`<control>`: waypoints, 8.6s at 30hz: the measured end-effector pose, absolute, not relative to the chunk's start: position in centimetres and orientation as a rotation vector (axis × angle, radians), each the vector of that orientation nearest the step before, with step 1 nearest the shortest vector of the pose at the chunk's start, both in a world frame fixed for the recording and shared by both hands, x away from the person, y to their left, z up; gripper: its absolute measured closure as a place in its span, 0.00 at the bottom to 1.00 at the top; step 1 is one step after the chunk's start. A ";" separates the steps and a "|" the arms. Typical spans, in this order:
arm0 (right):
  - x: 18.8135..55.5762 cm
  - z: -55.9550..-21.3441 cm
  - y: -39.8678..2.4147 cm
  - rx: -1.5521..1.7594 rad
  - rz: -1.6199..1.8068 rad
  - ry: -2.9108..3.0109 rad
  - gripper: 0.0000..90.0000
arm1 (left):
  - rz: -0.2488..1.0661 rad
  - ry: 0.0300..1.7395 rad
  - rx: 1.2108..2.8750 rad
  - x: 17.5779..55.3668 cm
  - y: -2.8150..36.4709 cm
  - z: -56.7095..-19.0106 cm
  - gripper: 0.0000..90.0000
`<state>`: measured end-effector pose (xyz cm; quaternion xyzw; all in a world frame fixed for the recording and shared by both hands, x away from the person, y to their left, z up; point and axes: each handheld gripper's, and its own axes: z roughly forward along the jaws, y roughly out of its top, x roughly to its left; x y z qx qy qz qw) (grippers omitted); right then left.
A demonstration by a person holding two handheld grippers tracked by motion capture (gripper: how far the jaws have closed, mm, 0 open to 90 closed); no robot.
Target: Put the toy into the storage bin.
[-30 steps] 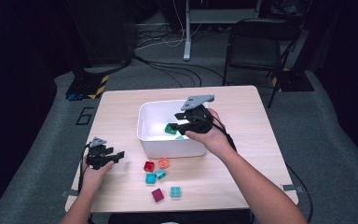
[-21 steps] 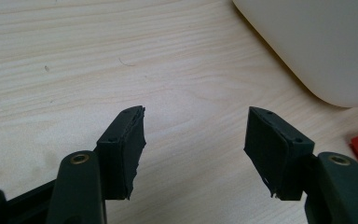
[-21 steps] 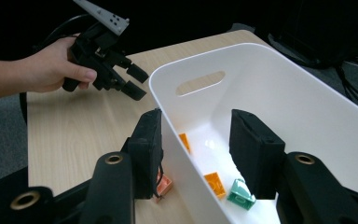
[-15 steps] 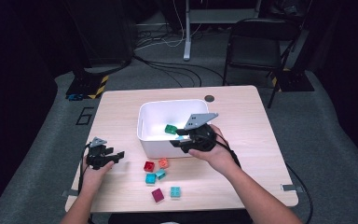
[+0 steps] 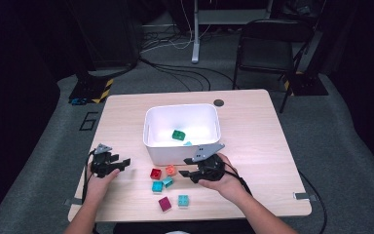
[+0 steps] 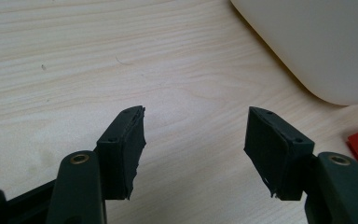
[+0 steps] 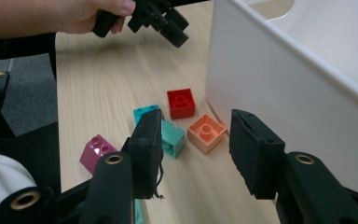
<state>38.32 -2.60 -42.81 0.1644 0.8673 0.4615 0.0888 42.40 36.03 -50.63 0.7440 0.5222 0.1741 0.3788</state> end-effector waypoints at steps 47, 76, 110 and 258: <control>35.6 -51.2 -0.9 0.328 1.220 2.838 0.62 | 0.431 1.352 1.890 42.9 36.2 -50.8 0.42; 37.7 -46.6 -2.7 0.459 1.319 2.723 0.65 | 0.442 1.355 1.891 42.6 36.5 -50.7 0.42; 41.7 -35.2 -3.1 0.470 1.359 2.625 0.65 | 0.437 1.354 1.890 42.6 36.5 -50.7 0.42; 39.8 -44.8 -1.0 0.625 1.374 2.573 0.59 | 0.436 1.360 1.898 42.9 36.8 -50.9 0.42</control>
